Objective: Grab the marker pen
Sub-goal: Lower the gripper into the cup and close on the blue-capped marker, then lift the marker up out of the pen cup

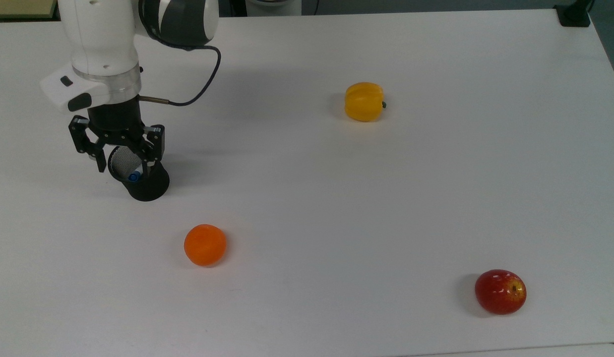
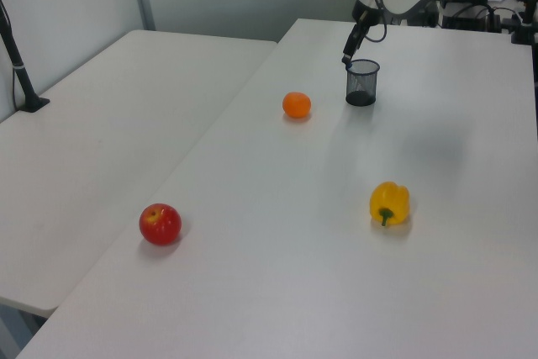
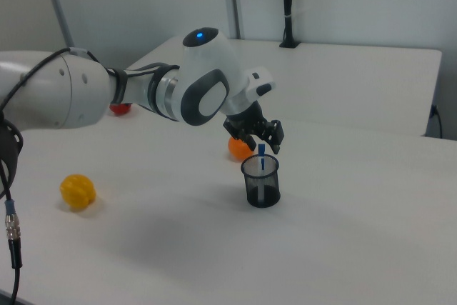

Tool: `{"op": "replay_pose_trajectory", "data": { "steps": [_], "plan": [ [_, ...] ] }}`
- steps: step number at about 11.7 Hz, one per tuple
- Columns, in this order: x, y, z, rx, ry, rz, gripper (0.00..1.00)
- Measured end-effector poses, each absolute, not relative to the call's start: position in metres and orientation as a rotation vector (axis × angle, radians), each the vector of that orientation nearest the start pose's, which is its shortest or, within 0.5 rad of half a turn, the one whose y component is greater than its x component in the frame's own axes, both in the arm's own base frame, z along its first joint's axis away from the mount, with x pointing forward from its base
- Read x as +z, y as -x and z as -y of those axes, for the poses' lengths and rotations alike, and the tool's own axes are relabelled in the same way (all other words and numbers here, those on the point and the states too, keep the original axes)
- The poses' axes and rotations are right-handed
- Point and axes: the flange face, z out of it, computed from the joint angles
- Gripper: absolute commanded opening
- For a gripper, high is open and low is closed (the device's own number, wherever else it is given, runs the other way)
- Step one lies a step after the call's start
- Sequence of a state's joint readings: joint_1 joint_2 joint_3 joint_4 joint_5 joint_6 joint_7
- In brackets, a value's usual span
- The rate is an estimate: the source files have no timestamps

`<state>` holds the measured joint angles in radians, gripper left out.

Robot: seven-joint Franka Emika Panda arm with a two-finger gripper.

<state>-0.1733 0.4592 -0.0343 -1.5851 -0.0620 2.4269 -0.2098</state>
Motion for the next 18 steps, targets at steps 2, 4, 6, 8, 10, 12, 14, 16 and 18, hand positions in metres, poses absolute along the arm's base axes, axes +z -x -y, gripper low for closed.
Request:
{"op": "replay_pose_trajectory", "data": {
  "steps": [2, 4, 6, 8, 10, 12, 14, 16, 18],
  "plan": [
    [0.405, -0.702, 0.143, -0.584, 3.227, 0.076, 0.37],
    [0.404, -0.702, 0.142, -0.584, 3.226, 0.076, 0.27],
    [0.405, -0.702, 0.141, -0.585, 3.225, 0.074, 0.18],
    [0.405, -0.703, 0.140, -0.586, 3.224, 0.074, 0.11],
    [0.405, -0.703, 0.139, -0.587, 3.222, 0.074, 0.10],
    [0.407, -0.704, 0.139, -0.594, 3.222, 0.072, 0.09],
    [0.414, -0.705, 0.139, -0.615, 3.220, 0.068, 0.09],
    [0.431, -0.706, 0.139, -0.660, 3.217, 0.062, 0.09],
    [0.464, -0.702, 0.139, -0.739, 3.209, 0.057, 0.09]
  ]
}}
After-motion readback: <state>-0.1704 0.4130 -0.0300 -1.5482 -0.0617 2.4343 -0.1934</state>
